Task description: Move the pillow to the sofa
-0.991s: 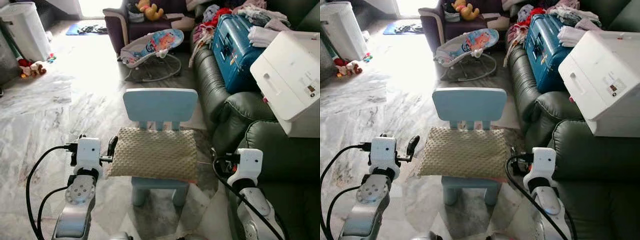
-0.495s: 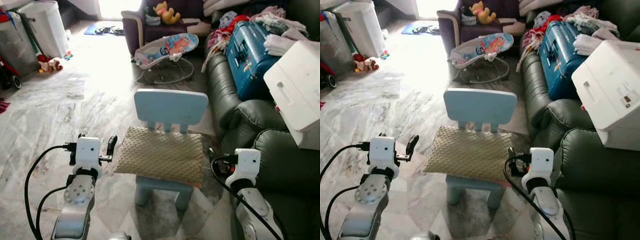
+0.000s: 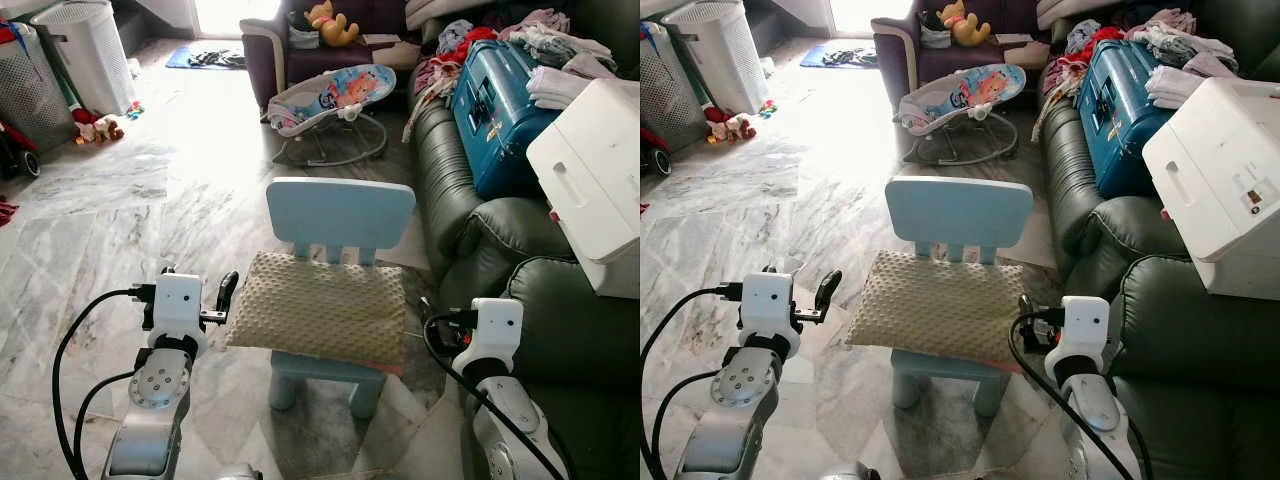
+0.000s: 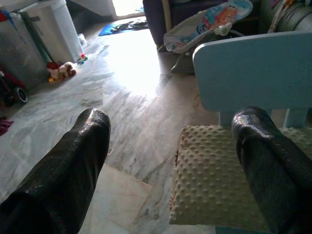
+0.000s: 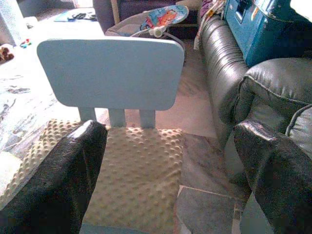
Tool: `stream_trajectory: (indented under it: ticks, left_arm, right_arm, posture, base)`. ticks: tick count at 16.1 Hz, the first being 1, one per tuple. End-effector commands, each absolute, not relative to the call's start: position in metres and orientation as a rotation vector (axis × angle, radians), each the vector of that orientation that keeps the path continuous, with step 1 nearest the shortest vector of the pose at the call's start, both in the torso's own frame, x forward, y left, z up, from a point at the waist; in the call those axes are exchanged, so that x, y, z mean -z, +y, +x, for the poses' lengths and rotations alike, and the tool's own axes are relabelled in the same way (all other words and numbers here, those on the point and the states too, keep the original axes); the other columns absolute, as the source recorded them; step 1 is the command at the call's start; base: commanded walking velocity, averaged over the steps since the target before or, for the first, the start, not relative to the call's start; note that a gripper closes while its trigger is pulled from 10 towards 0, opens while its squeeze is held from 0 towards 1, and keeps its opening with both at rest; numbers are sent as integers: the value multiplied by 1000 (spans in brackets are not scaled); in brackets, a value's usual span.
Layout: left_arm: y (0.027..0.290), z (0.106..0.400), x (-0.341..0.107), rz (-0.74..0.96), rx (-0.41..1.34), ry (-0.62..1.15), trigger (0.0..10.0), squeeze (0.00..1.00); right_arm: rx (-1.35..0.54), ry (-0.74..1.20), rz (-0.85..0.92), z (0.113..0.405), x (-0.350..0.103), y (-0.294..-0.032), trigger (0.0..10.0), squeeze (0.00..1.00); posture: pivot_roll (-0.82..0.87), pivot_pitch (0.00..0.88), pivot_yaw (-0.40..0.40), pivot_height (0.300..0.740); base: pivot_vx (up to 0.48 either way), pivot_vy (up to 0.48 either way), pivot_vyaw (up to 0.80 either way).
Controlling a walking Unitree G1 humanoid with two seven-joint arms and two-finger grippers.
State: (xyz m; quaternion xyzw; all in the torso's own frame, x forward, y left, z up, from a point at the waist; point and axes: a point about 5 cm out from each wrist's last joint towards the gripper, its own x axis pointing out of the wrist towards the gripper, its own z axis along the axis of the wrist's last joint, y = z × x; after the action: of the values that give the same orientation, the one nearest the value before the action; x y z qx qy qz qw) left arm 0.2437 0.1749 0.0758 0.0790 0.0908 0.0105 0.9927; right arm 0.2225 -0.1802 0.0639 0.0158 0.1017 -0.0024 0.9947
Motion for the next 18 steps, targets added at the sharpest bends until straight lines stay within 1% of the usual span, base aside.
stream_trajectory:
  ticks: [1, 4, 5, 7, 17, 18]
  left_arm:
    - [175, 246, -78, 159, -10, 179, 10000, 0]
    - [175, 246, -78, 161, -8, 178, 10000, 0]
    - [175, 247, -78, 161, -7, 177, 10000, 0]
    - [175, 247, -78, 165, -11, 177, 10000, 0]
    - [174, 247, -80, 169, -19, 169, 10000, 0]
    - [174, 247, -79, 168, -18, 171, 10000, 0]
  right_arm:
    - [8, 183, 31, 223, -70, -182, 10000, 0]
    - [9, 183, 33, 224, -70, -182, 10000, 0]
    - [8, 183, 34, 224, -70, -182, 10000, 0]
    - [9, 183, 34, 223, -70, -182, 10000, 0]
    - [-2, 185, 40, 224, -70, -182, 10000, 0]
    - [-5, 187, 40, 224, -70, -182, 10000, 0]
  posture:
    - [-26, 2, -16, 730]
    - [-26, 2, -16, 700]
    - [-27, 3, -16, 680]
    - [-27, 3, -16, 661]
    - [-27, 7, -18, 661]
    - [-27, 7, -18, 651]
  base:
    - [0, 0, 0]
    - [0, 0, 0]
    - [0, 0, 0]
    - [0, 0, 0]
    - [0, 0, 0]
    - [0, 0, 0]
